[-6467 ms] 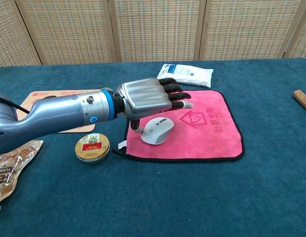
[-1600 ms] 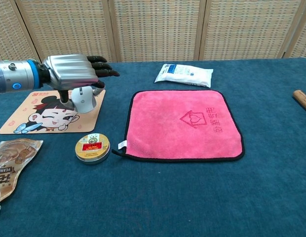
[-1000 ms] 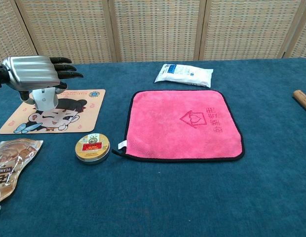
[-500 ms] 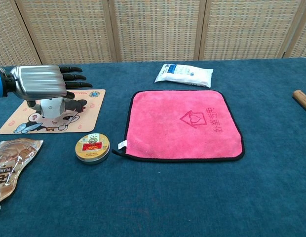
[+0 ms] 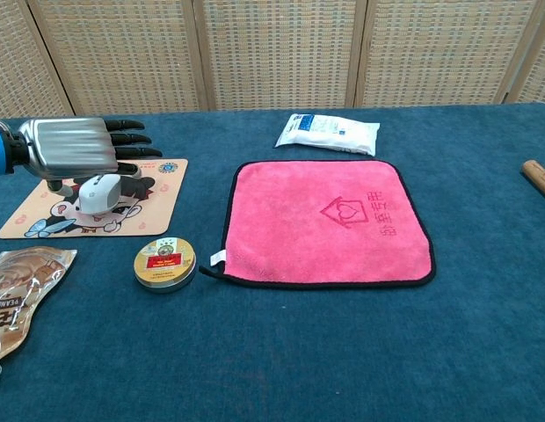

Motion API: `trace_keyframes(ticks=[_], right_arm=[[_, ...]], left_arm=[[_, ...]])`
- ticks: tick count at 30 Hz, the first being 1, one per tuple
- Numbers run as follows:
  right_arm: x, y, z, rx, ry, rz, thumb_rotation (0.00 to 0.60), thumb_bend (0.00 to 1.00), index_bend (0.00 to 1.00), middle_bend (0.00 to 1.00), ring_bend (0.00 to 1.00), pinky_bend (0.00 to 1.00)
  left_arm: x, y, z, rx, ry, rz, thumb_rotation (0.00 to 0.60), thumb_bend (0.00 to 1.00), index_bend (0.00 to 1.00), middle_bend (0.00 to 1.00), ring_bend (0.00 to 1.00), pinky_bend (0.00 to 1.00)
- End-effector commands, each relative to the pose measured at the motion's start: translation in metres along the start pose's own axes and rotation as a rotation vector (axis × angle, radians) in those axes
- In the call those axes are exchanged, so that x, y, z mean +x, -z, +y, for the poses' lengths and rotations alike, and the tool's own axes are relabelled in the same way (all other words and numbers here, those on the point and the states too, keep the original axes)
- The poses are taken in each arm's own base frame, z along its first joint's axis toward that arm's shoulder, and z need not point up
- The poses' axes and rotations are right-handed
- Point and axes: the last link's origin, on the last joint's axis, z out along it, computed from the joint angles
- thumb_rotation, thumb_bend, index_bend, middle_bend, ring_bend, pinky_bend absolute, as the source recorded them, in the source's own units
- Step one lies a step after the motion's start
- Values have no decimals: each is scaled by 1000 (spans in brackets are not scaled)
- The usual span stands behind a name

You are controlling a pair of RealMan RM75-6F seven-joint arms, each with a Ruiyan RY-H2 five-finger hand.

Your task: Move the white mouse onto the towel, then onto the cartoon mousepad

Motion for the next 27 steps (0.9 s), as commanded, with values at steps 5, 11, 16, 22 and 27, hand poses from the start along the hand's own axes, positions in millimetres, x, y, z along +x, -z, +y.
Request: trace_keyframes(ticks=[5,11,16,22,27], right_arm=[[0,0,0,3,-1,0,600,2,59,0,0,0],[-1,0,-1,9,-3,-4,600,2,59,0,0,0],[-1,0,-2,16,-8,-10,600,2,59,0,0,0],[-1,1,-3,33,-18,-25,600,2,59,0,0,0],[-3,2,-5,44,-12,-45,600,2,59,0,0,0]], left_arm=[[-1,1,-3,21,-1,-2,600,58,0,0,0,0],[2,3,-12,64,24,26,600,60,0,0,0,0],[16,10,-32,208,181,147,600,51,0,0,0,0],[34,45,-31,435,525,403,600,22,0,0,0,0],[41,68,-11,497,624,409,600,7,0,0,0,0]])
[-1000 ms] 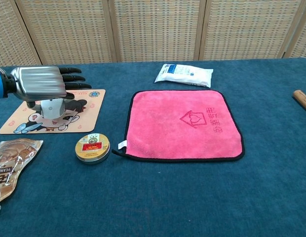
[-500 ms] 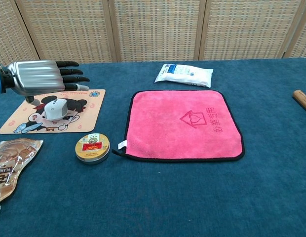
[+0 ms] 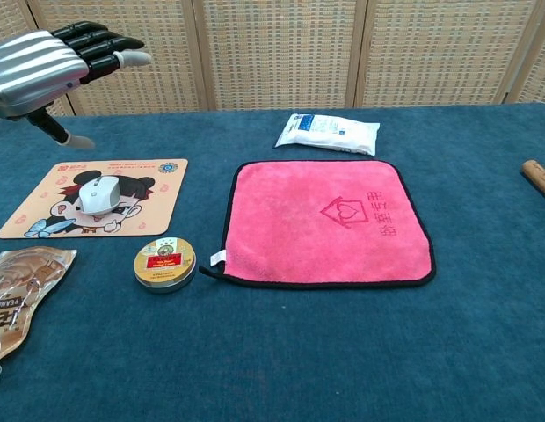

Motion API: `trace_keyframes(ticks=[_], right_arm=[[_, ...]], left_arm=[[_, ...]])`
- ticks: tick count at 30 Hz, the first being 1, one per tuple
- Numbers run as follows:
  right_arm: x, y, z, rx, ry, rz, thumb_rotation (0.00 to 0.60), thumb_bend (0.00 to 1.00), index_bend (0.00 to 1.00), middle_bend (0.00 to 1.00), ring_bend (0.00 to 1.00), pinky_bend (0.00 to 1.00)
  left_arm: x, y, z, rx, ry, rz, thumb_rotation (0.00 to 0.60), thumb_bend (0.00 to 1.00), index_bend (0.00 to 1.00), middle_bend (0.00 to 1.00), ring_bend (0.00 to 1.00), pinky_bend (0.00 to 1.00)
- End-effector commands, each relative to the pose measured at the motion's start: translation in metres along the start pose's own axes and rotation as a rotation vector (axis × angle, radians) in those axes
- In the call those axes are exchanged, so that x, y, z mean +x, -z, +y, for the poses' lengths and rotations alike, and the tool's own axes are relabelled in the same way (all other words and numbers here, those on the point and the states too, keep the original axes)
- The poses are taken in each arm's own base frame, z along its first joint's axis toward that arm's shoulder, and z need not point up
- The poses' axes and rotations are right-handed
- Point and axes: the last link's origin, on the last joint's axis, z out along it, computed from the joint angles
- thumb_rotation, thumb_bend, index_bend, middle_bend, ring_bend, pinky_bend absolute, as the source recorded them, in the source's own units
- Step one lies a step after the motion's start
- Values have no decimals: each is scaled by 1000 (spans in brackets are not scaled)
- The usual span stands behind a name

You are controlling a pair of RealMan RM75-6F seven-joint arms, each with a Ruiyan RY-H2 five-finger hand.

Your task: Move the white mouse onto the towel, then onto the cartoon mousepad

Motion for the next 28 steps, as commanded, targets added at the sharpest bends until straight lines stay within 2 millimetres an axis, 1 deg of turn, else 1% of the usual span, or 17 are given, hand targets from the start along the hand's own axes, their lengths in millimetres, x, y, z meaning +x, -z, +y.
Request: trace_keyframes(ticks=[1,7,11,15,16,17,22,25,28], right_arm=[[-1,0,-1,5,4,-8,600,2,59,0,0,0],[-3,1,-5,21,26,-25,600,2,59,0,0,0],[-2,2,-5,24,45,-31,600,2,59,0,0,0],[-1,3,-6,24,52,-26,600,2,59,0,0,0],[0,3,-6,24,54,-22,600,2,59,0,0,0],[1,3,-7,24,54,-20,600,2,59,0,0,0],[2,5,-8,28,59,-14,600,2,59,0,0,0],[2,6,-10,30,65,-14,600,2,59,0,0,0],[1,7,-11,34,71,-14,600,2,59,0,0,0]], left_arm=[[16,36,2,158,109,46,600,6,0,0,0,0],[32,74,20,292,203,-55,600,4,0,0,0,0],[39,106,31,407,274,-127,600,7,0,0,0,0],[42,130,38,497,315,-148,600,7,0,0,0,0],[43,141,42,534,324,-155,600,7,0,0,0,0],[44,147,44,551,322,-159,600,7,0,0,0,0],[43,170,55,593,312,-181,600,7,0,0,0,0],[39,181,56,615,328,-216,600,6,0,0,0,0],[40,181,54,620,331,-214,600,6,0,0,0,0]])
